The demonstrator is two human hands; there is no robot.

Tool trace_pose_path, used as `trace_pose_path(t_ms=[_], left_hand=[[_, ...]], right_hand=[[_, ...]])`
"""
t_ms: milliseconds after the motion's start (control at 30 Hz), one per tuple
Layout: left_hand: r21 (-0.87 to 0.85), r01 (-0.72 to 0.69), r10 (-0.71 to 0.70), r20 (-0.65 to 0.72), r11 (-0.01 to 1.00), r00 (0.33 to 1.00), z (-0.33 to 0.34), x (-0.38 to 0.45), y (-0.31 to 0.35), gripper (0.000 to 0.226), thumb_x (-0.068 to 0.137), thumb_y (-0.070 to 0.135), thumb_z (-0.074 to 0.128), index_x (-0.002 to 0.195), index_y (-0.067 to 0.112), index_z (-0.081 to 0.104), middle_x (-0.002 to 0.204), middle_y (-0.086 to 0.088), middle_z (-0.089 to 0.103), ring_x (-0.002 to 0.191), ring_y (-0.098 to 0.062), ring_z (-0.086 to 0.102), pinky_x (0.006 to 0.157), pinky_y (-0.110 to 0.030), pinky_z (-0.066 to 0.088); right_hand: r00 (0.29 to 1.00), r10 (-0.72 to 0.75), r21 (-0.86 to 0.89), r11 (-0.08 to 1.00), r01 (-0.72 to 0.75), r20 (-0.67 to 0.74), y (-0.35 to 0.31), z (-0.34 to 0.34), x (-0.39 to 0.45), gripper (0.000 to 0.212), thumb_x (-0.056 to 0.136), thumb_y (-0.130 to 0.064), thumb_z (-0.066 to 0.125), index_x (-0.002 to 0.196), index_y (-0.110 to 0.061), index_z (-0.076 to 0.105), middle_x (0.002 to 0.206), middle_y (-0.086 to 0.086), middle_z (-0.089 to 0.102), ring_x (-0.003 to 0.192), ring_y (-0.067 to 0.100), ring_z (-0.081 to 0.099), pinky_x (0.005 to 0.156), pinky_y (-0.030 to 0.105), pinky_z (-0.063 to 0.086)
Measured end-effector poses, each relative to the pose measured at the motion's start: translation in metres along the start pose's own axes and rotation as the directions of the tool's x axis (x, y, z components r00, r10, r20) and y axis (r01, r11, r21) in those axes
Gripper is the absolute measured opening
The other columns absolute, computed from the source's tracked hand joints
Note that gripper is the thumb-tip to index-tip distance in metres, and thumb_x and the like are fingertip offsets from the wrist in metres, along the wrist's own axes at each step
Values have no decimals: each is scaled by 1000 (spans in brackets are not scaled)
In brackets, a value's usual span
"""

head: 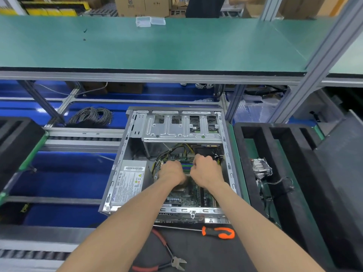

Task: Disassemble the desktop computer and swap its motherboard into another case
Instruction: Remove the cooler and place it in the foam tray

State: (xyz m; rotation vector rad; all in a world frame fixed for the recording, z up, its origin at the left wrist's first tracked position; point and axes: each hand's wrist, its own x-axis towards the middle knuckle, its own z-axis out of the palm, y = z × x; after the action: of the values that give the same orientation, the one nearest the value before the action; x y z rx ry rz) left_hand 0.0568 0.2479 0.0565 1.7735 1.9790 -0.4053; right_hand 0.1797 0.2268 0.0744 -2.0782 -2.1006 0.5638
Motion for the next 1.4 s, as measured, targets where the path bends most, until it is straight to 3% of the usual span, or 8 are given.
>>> trace_pose_path(t_ms=[533,733,833,967,1067,1133,1267,1400], left_hand=[[-38,59,-59,7,998,998,-4,-1,8,47,81,25,75,121,9,56,101,-7,57,103,-26,64,72,-34,51],[-63,40,-40,9,997,999,-7,-5,5,54,81,32,71,124,7,51,118,-11,60,107,-27,62,77,-34,51],[-75,38,-35,35,996,999,-13,-10,4,55,76,32,74,120,8,52,108,-9,60,98,-25,62,73,-32,51],[-171,57,-28,170,984,985,-25,-15,0,37,63,24,83,92,7,69,76,0,75,68,-14,73,70,-31,62],[-257,56,3,224,965,975,-41,-16,-5,17,59,15,78,74,9,74,64,-2,74,60,-13,73,68,-30,63],[-331,52,31,242,942,970,-55,-17,-8,14,59,16,81,69,9,73,64,-3,74,55,-13,71,56,-24,59],[-476,32,97,246,879,964,-78,-20,-14,28,58,28,84,77,9,75,68,-2,75,59,-11,72,53,-20,53],[-750,90,259,335,655,906,-90,-22,-14,32,68,20,87,93,3,76,87,-8,78,79,-16,75,61,-20,57]], right_hand=[[994,74,-13,997,-74,77,0,-5,-13,23,83,-20,52,105,-13,55,101,11,63,87,33,59,69,35,42],[992,76,-11,997,-75,98,0,-7,-14,16,86,-22,53,100,-14,50,102,11,62,89,34,60,69,37,44],[992,75,-9,997,-75,104,-1,-7,-15,17,86,-23,54,100,-14,50,103,11,62,89,33,59,69,36,43],[990,81,11,997,-82,120,-1,-8,-17,24,85,-23,55,107,-14,54,105,10,62,93,32,61,73,37,49],[986,55,119,990,-75,159,-1,-10,-19,33,86,-19,58,118,-16,58,110,8,63,97,29,61,79,38,54],[983,-20,268,963,-31,184,-1,-13,-19,42,84,-13,61,125,-16,59,115,6,66,99,23,61,82,35,54],[960,-166,510,860,29,224,-2,-24,-26,65,79,1,66,139,-17,51,123,1,60,83,7,55,59,13,42],[966,-221,670,739,74,137,1,-36,-32,60,71,-6,83,124,-21,58,116,-1,66,106,16,61,90,36,52]])
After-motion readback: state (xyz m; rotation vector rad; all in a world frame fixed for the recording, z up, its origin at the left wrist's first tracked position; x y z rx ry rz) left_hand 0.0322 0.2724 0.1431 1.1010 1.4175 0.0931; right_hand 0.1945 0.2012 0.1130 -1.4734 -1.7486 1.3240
